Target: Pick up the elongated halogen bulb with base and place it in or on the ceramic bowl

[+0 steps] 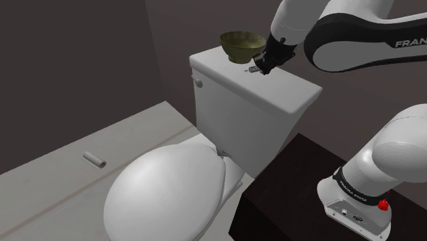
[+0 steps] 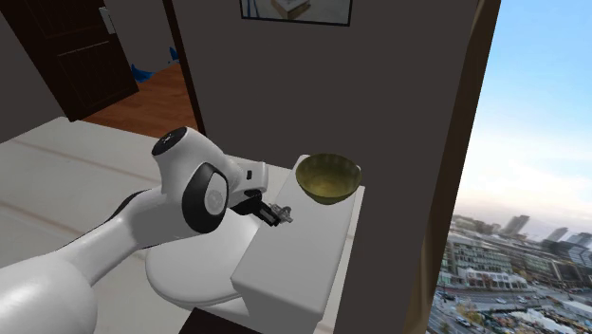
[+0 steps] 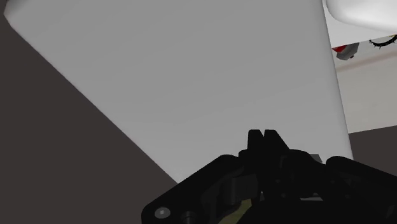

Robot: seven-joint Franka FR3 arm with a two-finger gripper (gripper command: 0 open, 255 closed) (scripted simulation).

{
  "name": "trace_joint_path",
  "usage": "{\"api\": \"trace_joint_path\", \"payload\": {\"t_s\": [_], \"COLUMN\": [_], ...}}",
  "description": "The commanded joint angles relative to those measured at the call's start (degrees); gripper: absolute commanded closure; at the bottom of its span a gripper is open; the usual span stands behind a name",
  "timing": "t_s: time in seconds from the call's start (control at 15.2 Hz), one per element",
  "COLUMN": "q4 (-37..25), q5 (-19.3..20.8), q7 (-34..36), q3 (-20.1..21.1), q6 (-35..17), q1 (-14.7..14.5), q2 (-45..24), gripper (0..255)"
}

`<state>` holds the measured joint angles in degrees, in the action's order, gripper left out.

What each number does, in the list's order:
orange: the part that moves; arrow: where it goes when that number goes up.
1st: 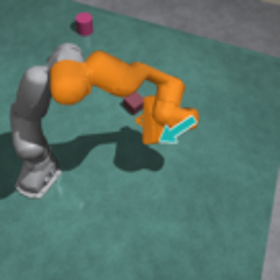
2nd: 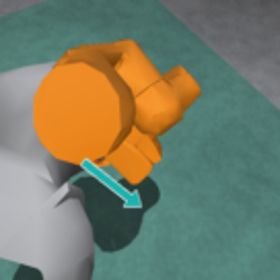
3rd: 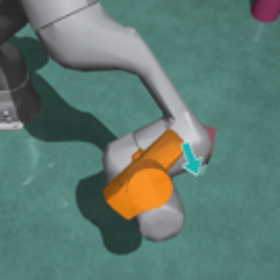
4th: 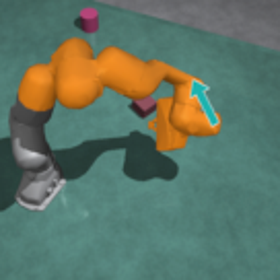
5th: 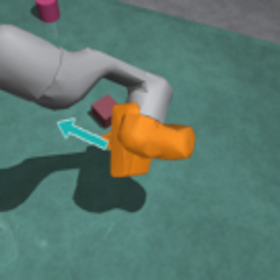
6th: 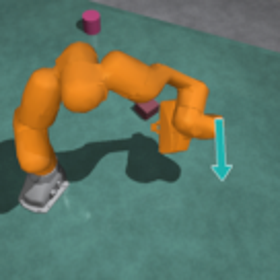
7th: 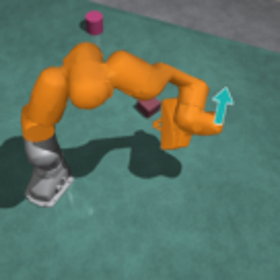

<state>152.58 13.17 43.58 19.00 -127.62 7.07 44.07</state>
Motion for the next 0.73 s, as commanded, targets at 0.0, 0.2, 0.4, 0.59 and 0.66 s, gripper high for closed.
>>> {"api": "trace_joint_path", "payload": {"t_s": [0.0,0.2,0.4,0.59,0.66], "q4": [-1.2,-3.2,-5.4,-7.6,-8.3], "q5": [-0.2,-0.4,-0.6,-0.7,-0.8], "q7": [-0.6,-1.5,-2.4,-3.2,-3.4], "q3": [-0.3,-0.7,-1.1,-1.5,-1.6], "q6": [1.6,3.9,6.0,8.2,8.9], "q1": [-0.2,-0.3,-0.3,-0.3,-0.2], "q2": [0.5,0.8,0.9,1.0,1.0], "gripper": [255,255,255,255,255]}}
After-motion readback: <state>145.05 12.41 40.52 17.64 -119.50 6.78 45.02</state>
